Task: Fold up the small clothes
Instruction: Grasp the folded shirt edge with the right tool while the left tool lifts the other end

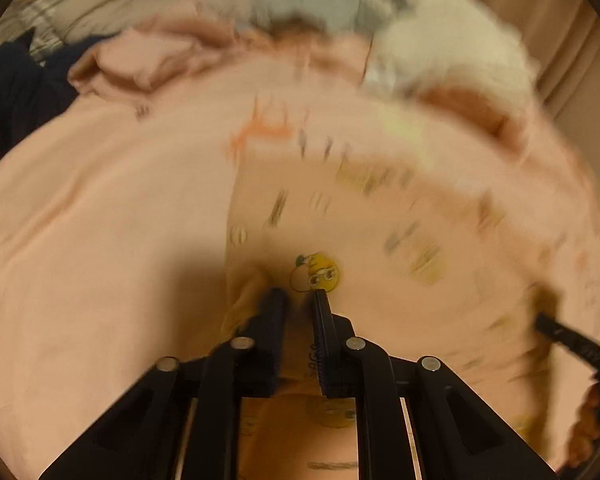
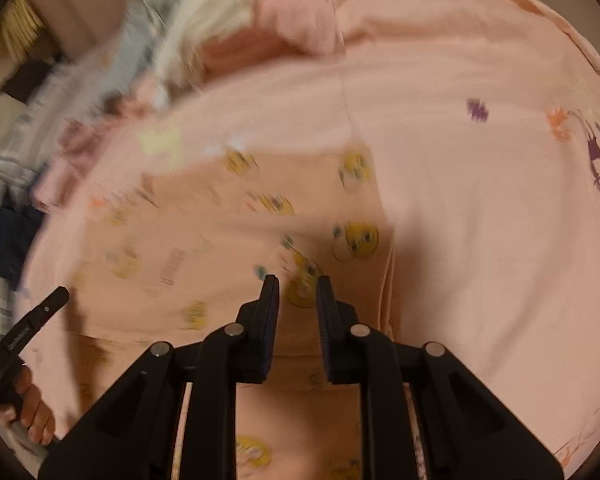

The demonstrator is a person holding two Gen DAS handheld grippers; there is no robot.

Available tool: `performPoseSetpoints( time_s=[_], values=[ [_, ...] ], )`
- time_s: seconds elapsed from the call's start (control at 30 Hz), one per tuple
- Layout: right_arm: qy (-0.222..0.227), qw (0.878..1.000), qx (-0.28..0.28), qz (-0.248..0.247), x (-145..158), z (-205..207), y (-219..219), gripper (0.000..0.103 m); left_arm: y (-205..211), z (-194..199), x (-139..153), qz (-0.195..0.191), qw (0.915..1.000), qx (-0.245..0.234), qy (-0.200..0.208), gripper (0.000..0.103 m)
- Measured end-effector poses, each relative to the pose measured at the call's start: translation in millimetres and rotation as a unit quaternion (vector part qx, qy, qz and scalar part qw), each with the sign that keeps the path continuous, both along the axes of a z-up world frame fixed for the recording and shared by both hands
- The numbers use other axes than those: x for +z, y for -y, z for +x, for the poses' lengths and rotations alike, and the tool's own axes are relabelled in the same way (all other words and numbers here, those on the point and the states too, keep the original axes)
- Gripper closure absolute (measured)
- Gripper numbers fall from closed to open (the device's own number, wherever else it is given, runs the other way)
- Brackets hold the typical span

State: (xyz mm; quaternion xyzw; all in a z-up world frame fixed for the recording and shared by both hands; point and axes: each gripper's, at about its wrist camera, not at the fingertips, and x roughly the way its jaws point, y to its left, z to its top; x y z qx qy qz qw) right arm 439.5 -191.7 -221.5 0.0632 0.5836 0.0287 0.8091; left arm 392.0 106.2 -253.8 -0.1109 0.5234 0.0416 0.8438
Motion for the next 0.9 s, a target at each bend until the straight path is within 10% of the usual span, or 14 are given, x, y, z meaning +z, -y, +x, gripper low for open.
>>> performPoseSetpoints(
  time_s=[0.43,0.53,0.67,0.9],
  values=[
    [0.017,1.0,0.014,0.0,1,-97,44,0.096,-34,-81,-10,-0.036,0.9993,-0.012,0.007,0.096],
    [0.0,0.999,-0.006,0.036,11,-118,59,0.09,-50,-105,-2,-0.084,0.9964,-0.003,-0.011,0.096],
    [0.007,0.998,-0.016,0.063,31,-159,74,0.048,-69,-144,10,-0.104,0.9937,0.016,-0.04,0.074],
    [0.006,0.987,-0.078,0.138,41,-241,108,0.041,-104,-220,4,-0.289,0.9549,0.043,-0.054,0.053]
  ],
)
